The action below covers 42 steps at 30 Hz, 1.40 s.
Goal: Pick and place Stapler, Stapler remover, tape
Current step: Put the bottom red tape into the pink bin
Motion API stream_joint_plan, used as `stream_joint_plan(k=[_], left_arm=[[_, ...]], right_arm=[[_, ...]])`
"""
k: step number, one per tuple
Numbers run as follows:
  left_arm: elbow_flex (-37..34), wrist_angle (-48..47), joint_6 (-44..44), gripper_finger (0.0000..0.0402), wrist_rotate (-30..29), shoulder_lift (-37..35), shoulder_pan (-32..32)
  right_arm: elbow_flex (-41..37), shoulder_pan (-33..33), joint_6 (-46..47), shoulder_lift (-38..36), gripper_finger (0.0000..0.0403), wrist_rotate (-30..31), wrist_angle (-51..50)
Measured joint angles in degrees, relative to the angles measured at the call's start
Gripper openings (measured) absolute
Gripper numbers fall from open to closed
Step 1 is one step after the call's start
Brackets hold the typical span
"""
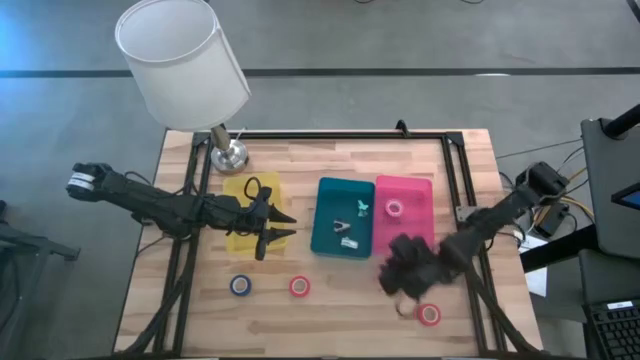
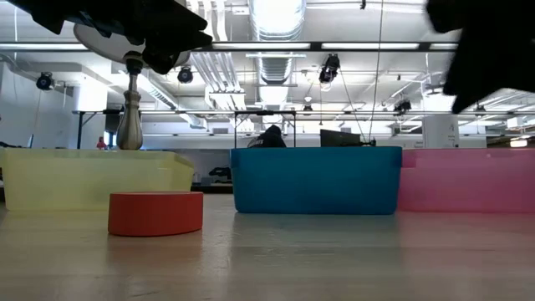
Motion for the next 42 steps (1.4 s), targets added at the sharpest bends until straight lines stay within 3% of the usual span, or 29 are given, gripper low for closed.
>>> stream_joint_plan(k=[4,8,11,14,16,22,27,42], left_arm=[[-0.02,0.03,0.22,0.014,0.0,0.01,-0.01],[-0.06,0.04,0.63,0.014,0.0,0.02,-0.01],[-0.09,0.02,0.74,0.014,0.0,0.02,0.0],[-0.09,0.0,1.52,0.014,0.0,0.01,0.0],[-0.09,0.02,2.06,0.014,0.0,0.01,0.0],[-0.09,0.02,2.78,0.014,0.0,0.0,-0.02],[-0.09,0.03,2.97,0.014,0.0,0.01,0.0],[-0.17,0.06,2.89,0.014,0.0,0.02,0.0]], right_arm=[[0.74,9.47,6.27,4.05,0.0132,-0.2,3.06],[3.85,16.4,20.21,10.11,0.0132,-3.02,2.64],[7.34,19.55,33.64,15.03,0.013,-9.0,0.82],[12.36,20.95,43.27,19.91,0.0128,-19.46,-3.94],[16.1,21.19,43.85,22.34,0.0128,-23.77,-7.13],[27.39,20.66,43.11,25.87,0.0127,-22.84,-23.68],[30.41,19.91,42.66,26.41,0.0127,-22.42,-35.37],[21.59,18.87,35.38,26.16,0.0127,-21.55,-22.64]])
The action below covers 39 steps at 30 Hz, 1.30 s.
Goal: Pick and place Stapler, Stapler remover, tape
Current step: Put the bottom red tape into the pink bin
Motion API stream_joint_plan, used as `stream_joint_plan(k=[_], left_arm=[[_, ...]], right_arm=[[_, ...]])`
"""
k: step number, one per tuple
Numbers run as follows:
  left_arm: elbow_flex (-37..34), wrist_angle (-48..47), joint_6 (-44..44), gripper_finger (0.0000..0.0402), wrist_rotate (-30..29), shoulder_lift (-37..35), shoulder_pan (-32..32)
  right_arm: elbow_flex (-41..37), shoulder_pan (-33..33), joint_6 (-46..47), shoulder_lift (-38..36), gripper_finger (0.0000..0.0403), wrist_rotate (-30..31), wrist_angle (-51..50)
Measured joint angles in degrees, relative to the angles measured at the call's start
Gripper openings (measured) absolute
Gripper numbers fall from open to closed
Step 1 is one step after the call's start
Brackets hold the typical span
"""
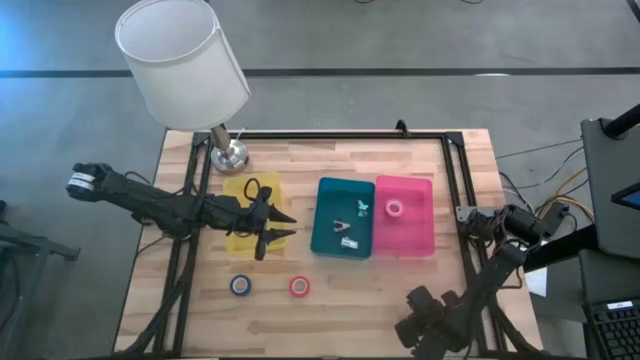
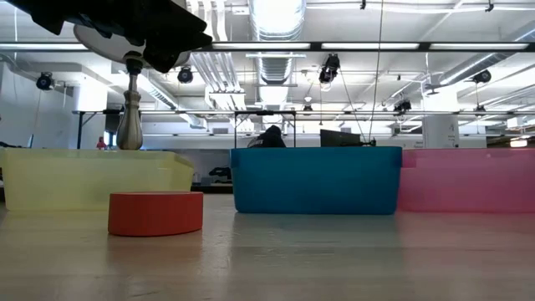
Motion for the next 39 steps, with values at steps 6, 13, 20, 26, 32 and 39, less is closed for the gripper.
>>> stream_joint_plan(k=[6,13,20,26,32,39], left_arm=[[-0.75,-0.17,-0.07,0.014,0.0,0.0,0.0],[-0.92,0.11,-0.11,0.014,0.0,0.0,-0.01],[-1.01,0.11,-0.11,0.014,0.0,0.0,0.0],[-1.14,0.14,-0.11,0.014,0.02,0.0,0.0],[-1.3,0.28,-0.28,0.014,0.01,0.0,-0.02],[-1.64,0.48,-1.4,0.014,0.02,0.0,0.0]], right_arm=[[-3.7,0.02,-0.19,-0.14,0.0127,-7.46,4.43],[-5.01,-0.01,-2.42,-0.17,0.0127,-6.34,4.91],[-8.9,-0.06,-7.69,-0.37,0.0123,-1.32,8.11],[-10.66,-0.01,-14.06,-1.28,0.0088,-1.03,10.35],[-12.23,0.0,-16.67,-4.32,0.0044,2.44,10.0],[-12.59,-0.08,-25.59,-8.08,0.0045,15.78,9.97]])
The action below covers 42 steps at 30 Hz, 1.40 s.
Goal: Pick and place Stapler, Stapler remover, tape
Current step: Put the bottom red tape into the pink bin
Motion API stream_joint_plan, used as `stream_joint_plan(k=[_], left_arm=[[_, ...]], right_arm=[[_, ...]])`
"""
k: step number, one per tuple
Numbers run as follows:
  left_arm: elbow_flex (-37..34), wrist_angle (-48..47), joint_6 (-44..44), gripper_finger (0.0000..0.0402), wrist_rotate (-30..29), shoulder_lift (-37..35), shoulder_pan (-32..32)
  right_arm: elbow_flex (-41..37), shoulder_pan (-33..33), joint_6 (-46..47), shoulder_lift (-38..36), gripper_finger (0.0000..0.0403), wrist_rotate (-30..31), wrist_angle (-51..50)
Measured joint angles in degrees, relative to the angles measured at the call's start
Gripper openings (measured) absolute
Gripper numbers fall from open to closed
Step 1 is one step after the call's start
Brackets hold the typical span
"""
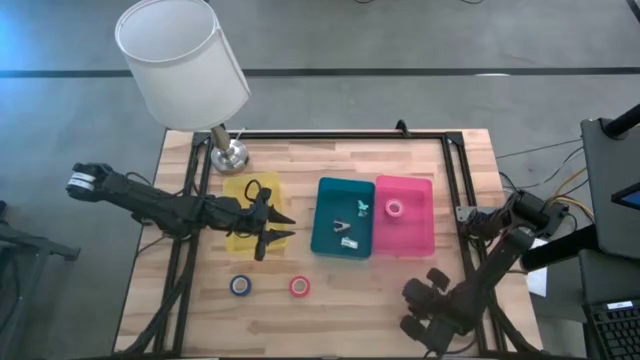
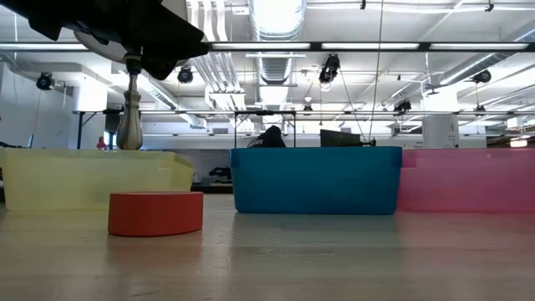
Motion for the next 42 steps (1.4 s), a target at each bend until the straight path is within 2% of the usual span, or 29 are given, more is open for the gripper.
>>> stream_joint_plan(k=[4,8,11,14,18,22,25,27,31,33,39,42], left_arm=[[0.0,0.13,-0.34,0.014,0.0,0.0,0.0],[0.0,0.59,-1.08,0.014,0.0,0.0,0.0],[0.0,0.9,-1.76,0.014,0.0,0.0,0.0],[0.0,1.07,-2.35,0.014,0.0,0.0,-0.01],[0.0,1.19,-3.02,0.014,-0.02,0.0,0.0],[0.0,1.2,-3.57,0.014,-0.02,0.0,-0.01],[0.0,1.19,-4.17,0.014,-0.02,0.0,-0.02],[0.0,1.2,-4.61,0.014,-0.02,0.0,-0.01],[0.0,1.2,-4.97,0.014,-0.02,0.0,0.0],[0.0,1.2,-5.11,0.014,-0.02,0.0,-0.02],[0.0,1.2,-5.61,0.014,-0.02,0.0,-0.01],[0.0,1.2,-5.9,0.014,-0.02,0.0,-0.01]], right_arm=[[0.6,-0.08,-10.06,-2.67,0.0053,12.02,-0.12],[0.43,-0.76,-24.29,-6.03,0.0053,30.33,-0.18],[0.14,-2.18,-31.05,-8.03,0.0054,42.42,-0.18],[-0.12,-4.9,-33.41,-10.37,0.0054,49.4,-0.29],[-0.5,-10.82,-33.2,-12.09,0.0054,53.15,-1.08],[-0.86,-18.05,-33.3,-12.48,0.0054,50.77,-1.19],[-1.0,-23.66,-32.78,-12.12,0.0054,44.64,-1.26],[-1.02,-27.63,-31.55,-12.0,0.0054,37.23,-1.53],[-1.06,-35.07,-29.11,-11.92,0.0054,18.72,-3.9],[-1.4,-37.48,-26.89,-11.83,0.0054,12.62,-5.43],[-5.83,-39.21,-23.65,-11.94,0.0054,5.45,-6.0],[-9.33,-39.21,-21.41,-11.95,0.0054,4.57,-5.98]])
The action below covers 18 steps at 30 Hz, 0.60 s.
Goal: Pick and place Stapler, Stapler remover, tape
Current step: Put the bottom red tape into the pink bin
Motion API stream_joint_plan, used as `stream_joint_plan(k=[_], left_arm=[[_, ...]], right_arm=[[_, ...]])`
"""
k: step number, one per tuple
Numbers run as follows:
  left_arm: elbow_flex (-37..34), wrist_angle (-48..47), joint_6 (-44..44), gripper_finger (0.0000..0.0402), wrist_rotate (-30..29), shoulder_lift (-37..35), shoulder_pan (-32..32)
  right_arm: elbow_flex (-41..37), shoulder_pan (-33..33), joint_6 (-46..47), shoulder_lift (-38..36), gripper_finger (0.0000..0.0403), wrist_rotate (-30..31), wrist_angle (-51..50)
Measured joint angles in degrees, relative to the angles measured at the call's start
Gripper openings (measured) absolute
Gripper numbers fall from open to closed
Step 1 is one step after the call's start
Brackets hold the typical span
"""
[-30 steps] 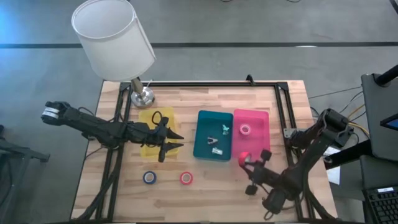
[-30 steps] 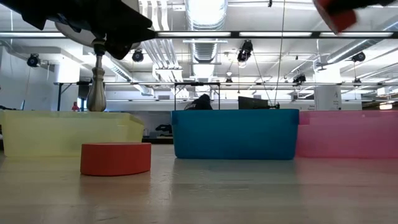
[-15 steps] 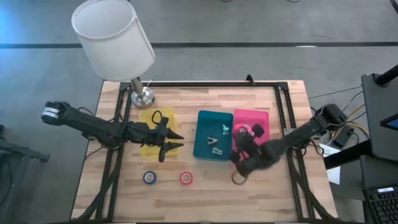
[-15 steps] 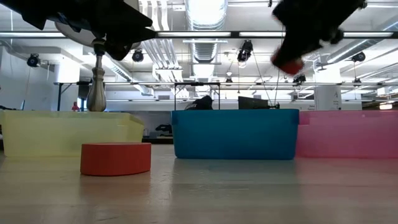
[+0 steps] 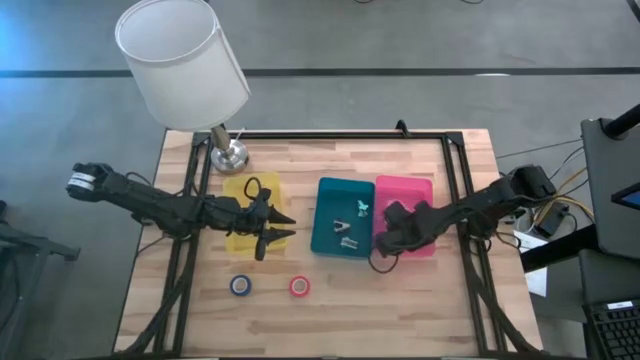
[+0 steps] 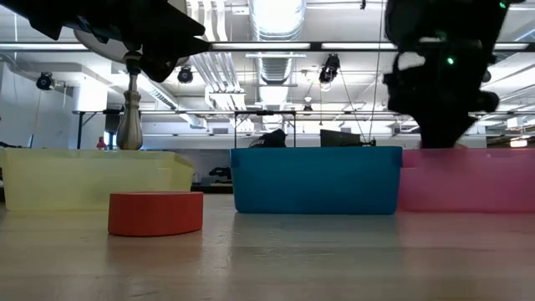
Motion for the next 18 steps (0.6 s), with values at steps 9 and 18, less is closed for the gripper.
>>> stream_joint_plan(k=[9,18], left_arm=[[0.0,0.01,-0.07,0.014,0.0,0.0,0.0],[-0.01,0.01,-0.02,0.014,0.0,0.0,0.0]], right_arm=[[-7.5,-1.69,8.04,-0.29,0.0054,-6.82,0.76],[-9.86,-1.66,7.49,0.09,0.0071,-6.83,6.76]])
